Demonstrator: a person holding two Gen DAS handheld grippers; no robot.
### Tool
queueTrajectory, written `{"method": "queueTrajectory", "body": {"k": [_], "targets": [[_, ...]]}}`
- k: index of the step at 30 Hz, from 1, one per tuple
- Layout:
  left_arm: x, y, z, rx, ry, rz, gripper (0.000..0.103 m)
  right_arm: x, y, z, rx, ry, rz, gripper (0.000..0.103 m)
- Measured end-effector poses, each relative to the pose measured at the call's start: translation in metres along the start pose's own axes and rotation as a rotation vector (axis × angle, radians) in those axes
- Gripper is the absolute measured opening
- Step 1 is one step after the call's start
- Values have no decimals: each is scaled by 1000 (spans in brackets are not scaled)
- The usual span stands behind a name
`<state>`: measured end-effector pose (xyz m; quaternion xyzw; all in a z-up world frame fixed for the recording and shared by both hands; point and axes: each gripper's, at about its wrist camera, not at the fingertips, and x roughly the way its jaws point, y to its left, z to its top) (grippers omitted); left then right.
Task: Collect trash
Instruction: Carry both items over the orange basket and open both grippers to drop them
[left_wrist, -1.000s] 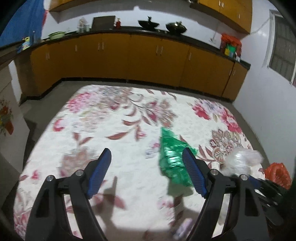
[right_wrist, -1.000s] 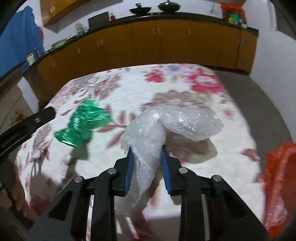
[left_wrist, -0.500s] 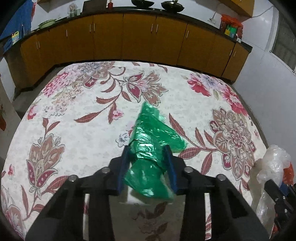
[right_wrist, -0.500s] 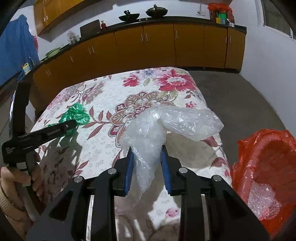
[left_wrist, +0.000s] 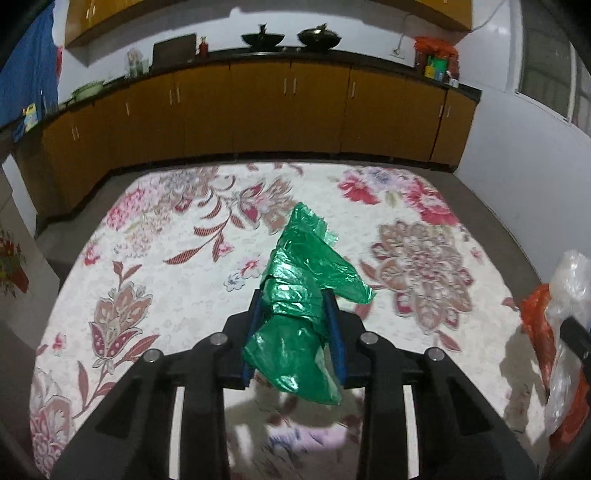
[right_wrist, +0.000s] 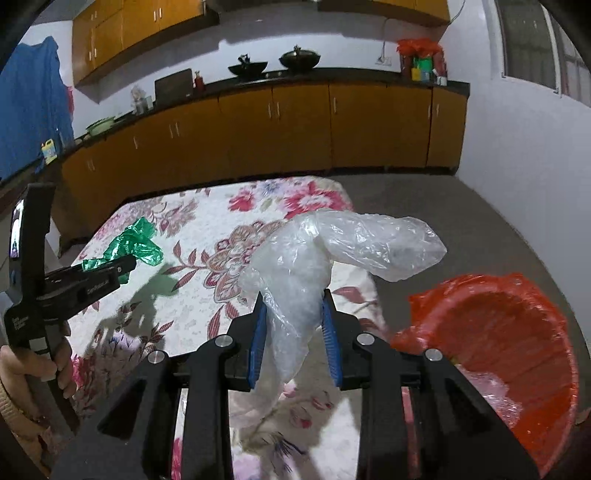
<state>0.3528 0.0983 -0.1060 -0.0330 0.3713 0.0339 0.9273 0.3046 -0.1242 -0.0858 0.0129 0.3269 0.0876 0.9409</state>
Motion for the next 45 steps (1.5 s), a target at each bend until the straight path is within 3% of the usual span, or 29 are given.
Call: {"method": "queueTrajectory", "body": {"k": [9,24,45], "targets": [[-51,-36,-4,63,-59,-64,32,-48,-27,-4,37,-62,-61,29],[-110,-106,-16,109,-76,-281,32,-117,-80,-17,107,-149,-184,29],[-117,-207,-37,187,-2,-490,32,-141,-150,-38,215,-147,-288,29]]}}
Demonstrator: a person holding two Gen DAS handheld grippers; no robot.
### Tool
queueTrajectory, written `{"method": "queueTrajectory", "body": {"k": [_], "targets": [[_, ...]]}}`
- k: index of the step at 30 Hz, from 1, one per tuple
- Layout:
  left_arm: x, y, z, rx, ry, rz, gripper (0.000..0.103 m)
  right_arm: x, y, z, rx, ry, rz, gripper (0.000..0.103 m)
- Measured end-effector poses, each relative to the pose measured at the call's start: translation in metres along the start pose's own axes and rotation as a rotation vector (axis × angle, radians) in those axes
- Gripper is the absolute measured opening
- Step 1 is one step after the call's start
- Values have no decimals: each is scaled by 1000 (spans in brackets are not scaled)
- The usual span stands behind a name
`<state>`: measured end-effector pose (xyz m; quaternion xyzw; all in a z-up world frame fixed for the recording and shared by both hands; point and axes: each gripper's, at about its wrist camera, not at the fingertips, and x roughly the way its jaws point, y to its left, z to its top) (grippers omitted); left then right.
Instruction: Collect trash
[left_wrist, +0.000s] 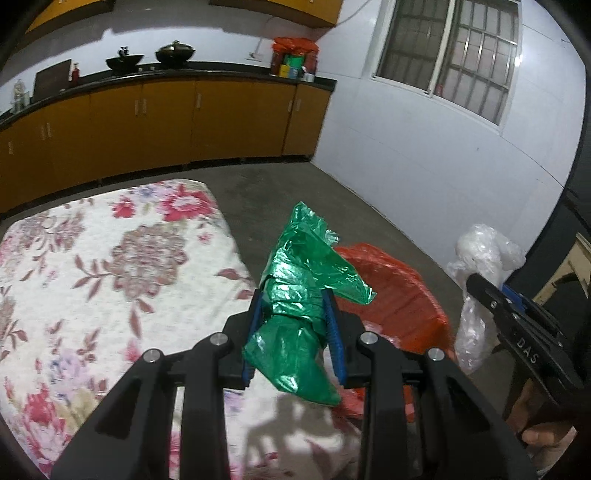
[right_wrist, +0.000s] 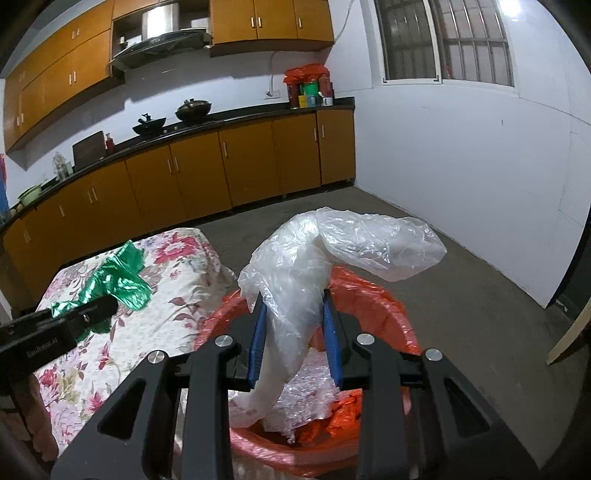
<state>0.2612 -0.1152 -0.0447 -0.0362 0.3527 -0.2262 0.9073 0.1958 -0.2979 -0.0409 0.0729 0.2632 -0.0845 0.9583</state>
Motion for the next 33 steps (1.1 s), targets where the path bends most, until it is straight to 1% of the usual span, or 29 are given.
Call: {"method": "queueTrajectory", "body": {"k": [11,14,17,18,19,20,21,24,25,26,27,28,30,31,32,33], "targets": [[38,-32,-4,18,62,-79,33,9,-17,8,29,2,1,29],[49,-38,-6,25,81,-92,37,15,-24,14,50,8,15,30],[59,-38,-9,20,106,-99,43,18,-31,17,70,10,27,35],[60,-38,-9,16,111,-100,47,19,-33,18,74,13,30,39],[61,-37,-10,13,115,-101,50,19,-34,18,76,13,32,40],[63,-35,-11,7,121,-106,52,18,-35,17,80,10,32,44],[64,-34,-12,5,126,-106,52,17,-36,17,83,8,30,47],[63,-31,-15,1,138,-97,53,14,-36,16,85,5,32,53],[61,-29,-16,0,137,-91,53,13,-36,15,81,4,30,54],[58,-27,-17,-1,132,-83,53,9,-34,14,72,1,23,57],[51,-24,-17,-1,117,-68,55,6,-33,12,63,-5,16,63],[45,-22,-17,-1,102,-54,60,3,-31,12,56,-10,9,66],[27,-17,-19,5,52,-15,67,-8,-29,10,36,-39,-12,86],[17,-15,-20,13,26,5,71,-16,-26,8,28,-60,-31,91],[5,-13,-22,27,-7,34,74,-23,-24,6,20,-83,-49,96],[-4,-12,-23,35,-28,53,78,-28,-22,4,12,-102,-67,100]]}}
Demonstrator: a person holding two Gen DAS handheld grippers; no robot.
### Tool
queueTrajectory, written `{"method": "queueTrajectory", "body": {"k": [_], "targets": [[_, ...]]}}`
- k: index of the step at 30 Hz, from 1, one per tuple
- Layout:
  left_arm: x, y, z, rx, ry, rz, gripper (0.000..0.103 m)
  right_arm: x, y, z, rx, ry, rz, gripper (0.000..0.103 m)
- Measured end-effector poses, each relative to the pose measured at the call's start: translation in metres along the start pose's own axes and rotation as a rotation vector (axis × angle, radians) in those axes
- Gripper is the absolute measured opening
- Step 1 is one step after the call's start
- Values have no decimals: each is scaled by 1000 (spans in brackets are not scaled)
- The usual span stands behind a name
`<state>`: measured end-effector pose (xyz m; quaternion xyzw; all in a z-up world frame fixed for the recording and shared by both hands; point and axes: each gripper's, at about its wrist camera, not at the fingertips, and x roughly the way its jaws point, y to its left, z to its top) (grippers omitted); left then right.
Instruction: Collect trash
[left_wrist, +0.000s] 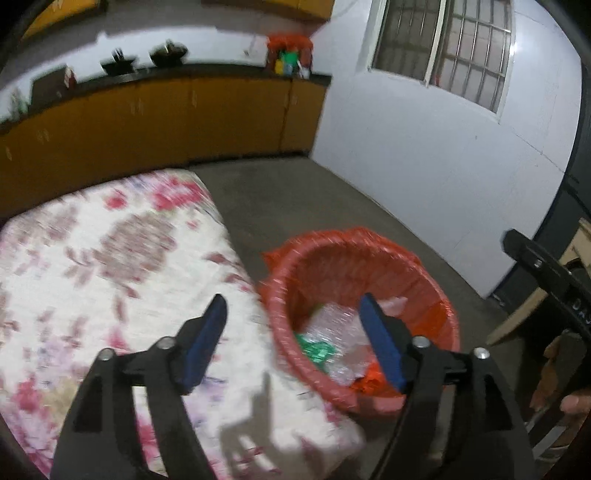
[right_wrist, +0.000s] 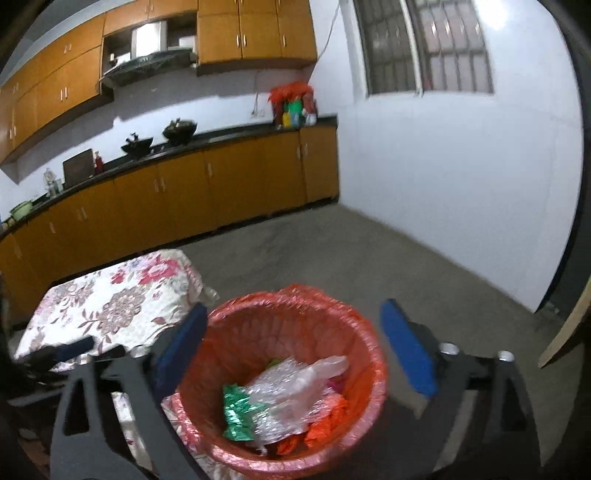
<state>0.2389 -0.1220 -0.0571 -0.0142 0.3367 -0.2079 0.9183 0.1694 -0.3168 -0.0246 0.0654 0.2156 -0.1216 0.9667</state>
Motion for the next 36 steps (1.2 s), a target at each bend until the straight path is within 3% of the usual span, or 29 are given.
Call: {"method": "queueTrajectory", "body": {"k": [7,18,36], "targets": [[-66,22,-18,-15,-115,135,92,-50,18,-16,-74,-121,-191,101],[-152,29,-59,-21,-218,338,99,-106,35,-40,-31,-109,-146,101],[-214,25,-109,-72,-269,398,99,-150,80,-72,-101,-88,-49,101]]}}
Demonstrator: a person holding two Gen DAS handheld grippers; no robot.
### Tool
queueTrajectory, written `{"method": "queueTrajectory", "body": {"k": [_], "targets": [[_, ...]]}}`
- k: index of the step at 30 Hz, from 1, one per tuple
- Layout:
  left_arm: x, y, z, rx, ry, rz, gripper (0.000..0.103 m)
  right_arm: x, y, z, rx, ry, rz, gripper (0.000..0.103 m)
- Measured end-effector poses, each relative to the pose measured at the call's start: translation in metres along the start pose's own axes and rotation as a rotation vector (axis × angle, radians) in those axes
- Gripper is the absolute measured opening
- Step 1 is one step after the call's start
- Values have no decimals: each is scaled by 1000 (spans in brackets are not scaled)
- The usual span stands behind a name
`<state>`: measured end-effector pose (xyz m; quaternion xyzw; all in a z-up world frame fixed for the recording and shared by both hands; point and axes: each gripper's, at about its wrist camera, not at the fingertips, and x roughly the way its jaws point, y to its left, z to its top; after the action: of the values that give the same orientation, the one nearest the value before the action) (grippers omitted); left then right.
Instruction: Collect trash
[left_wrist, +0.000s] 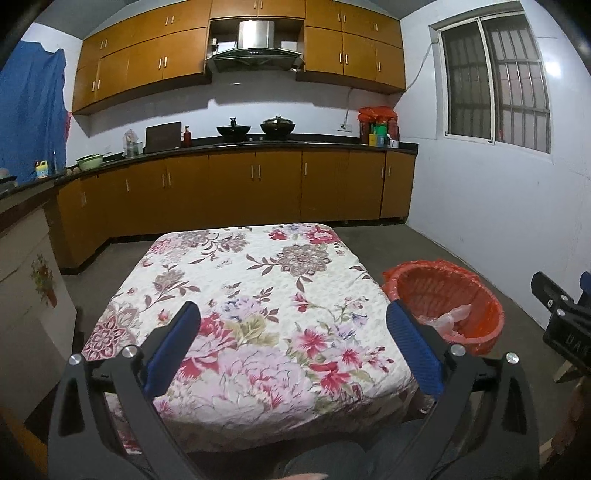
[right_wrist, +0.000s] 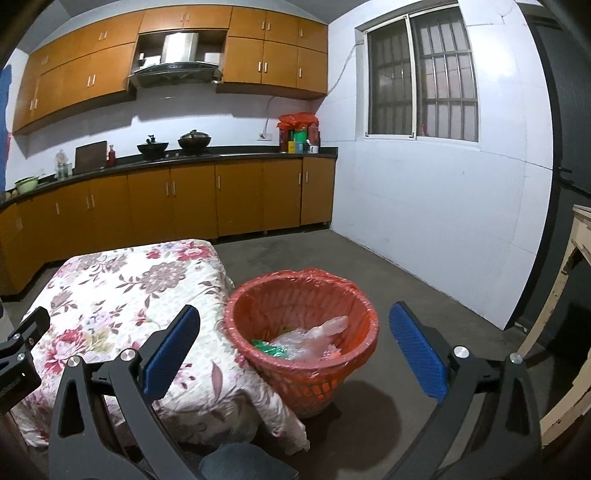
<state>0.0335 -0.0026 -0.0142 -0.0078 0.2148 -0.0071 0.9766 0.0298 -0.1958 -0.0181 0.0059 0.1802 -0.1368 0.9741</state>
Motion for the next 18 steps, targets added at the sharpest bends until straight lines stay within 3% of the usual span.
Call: {"method": "queueTrajectory", "body": {"k": [9,18], "targets": [[-12,10,-7,-29,18,8,99,-12,9,-7,-12,-1,-10,101],[-20,9,-13,-25,19,18,99,-9,13,-16,2,62,-17,101]]}}
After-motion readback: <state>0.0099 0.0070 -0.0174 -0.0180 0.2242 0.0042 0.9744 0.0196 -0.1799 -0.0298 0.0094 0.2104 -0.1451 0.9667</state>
